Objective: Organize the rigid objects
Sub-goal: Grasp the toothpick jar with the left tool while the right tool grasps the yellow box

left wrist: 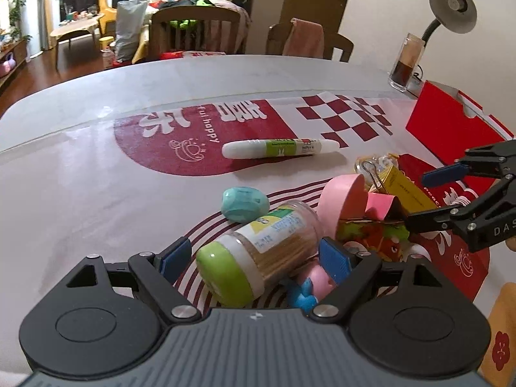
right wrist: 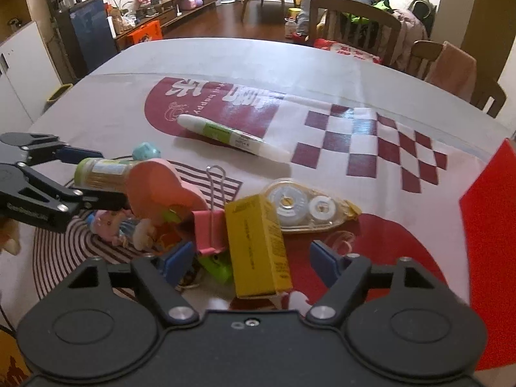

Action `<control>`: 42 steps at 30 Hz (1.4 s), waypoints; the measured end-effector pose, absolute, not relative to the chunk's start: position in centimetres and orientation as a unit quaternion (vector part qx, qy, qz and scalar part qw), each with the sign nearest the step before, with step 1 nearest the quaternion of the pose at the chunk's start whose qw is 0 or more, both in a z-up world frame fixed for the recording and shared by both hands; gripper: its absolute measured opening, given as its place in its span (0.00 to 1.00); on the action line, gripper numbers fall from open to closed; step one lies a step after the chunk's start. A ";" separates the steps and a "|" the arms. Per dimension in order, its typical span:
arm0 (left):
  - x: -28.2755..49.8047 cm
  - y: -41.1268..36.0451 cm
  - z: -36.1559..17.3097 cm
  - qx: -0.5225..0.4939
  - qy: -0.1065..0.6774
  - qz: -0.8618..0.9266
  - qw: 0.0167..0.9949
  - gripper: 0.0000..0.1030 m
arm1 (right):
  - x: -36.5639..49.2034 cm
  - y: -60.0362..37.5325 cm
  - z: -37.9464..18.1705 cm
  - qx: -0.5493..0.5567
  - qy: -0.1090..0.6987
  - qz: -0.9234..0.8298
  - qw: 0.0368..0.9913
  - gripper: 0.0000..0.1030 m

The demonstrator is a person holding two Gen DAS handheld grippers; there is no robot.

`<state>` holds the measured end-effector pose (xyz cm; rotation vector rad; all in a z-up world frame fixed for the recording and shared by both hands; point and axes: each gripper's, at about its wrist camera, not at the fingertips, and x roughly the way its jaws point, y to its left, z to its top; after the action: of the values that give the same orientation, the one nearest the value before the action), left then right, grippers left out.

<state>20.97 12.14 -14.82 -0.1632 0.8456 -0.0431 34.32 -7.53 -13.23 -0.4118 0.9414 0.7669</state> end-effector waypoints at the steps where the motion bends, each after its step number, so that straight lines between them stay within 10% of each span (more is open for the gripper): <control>1: 21.2 12.2 -14.9 -0.080 0.410 -0.024 0.908 0.84 | 34.4 -7.4 -13.2 -0.190 0.440 0.361 0.800 0.75; 42: 20.2 11.8 -15.0 -0.102 0.404 -0.017 0.909 0.78 | 37.1 -10.9 -12.9 -0.097 0.480 0.406 0.771 0.44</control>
<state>20.22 11.83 -14.95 -0.2114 0.8343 -0.0341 37.06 -10.87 -12.85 -0.2113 1.0415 0.8803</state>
